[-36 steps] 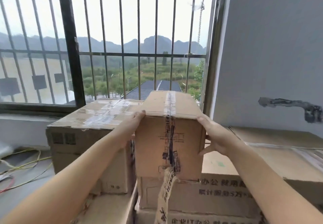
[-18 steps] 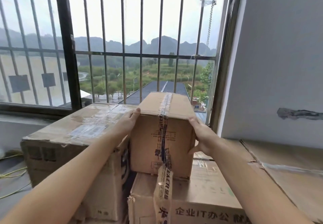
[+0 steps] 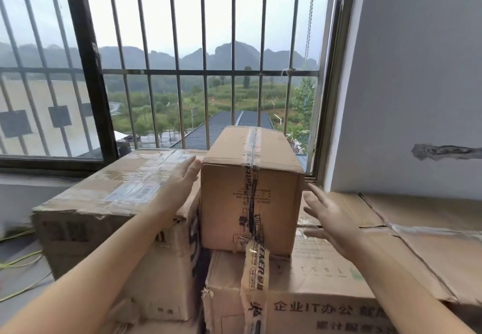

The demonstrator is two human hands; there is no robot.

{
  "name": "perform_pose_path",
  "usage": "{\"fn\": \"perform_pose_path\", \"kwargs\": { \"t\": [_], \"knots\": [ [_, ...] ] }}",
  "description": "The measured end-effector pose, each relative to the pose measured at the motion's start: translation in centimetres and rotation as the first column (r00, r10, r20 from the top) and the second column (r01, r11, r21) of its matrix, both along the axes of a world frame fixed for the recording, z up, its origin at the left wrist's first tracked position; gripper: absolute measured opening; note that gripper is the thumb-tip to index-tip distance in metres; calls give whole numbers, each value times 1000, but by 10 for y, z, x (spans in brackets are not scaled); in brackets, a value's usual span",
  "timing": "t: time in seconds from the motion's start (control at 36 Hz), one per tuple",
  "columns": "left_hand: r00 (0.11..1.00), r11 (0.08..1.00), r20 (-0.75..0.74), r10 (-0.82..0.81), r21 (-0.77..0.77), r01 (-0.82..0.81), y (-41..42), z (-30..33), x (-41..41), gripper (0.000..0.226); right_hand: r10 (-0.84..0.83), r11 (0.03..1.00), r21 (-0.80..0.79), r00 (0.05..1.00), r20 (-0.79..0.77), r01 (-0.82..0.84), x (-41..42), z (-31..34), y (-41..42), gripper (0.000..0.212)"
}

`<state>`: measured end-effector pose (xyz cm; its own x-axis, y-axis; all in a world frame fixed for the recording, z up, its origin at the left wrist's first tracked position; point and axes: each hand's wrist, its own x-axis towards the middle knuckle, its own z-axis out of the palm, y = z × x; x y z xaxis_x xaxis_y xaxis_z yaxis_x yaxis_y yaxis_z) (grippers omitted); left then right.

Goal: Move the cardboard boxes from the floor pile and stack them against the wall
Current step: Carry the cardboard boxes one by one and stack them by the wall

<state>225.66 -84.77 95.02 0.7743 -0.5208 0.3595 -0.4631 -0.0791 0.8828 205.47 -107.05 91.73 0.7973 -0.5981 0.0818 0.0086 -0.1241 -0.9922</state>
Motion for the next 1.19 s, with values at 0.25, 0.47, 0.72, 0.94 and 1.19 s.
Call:
{"fn": "perform_pose_path", "kwargs": {
  "t": [0.25, 0.47, 0.72, 0.94, 1.19],
  "knots": [
    [957, 993, 284, -60, -80, 86, 73, -44, -77, 40, 91, 972, -225, 993, 70, -73, -80, -37, 31, 77],
    [993, 996, 81, -90, 16, 89, 104, -140, -135, 49, 106, 988, -108, 994, -9, -106, -113, -114, 100, 63],
    [949, 993, -306, 77, 106, -46, 150, -222, -197, 44, -64, 986, 140, 976, -209, 94, -175, -207, 147, 75],
    [866, 980, -495, 68, 197, 36, 176, -248, -195, 40, -311, 862, 326, 912, -266, 389, -198, -236, 212, 99],
    [825, 910, -522, -216, 199, 364, 177, -235, -171, 34, -762, 535, 334, 614, -207, 776, -206, -228, 320, 111]
  ]
}}
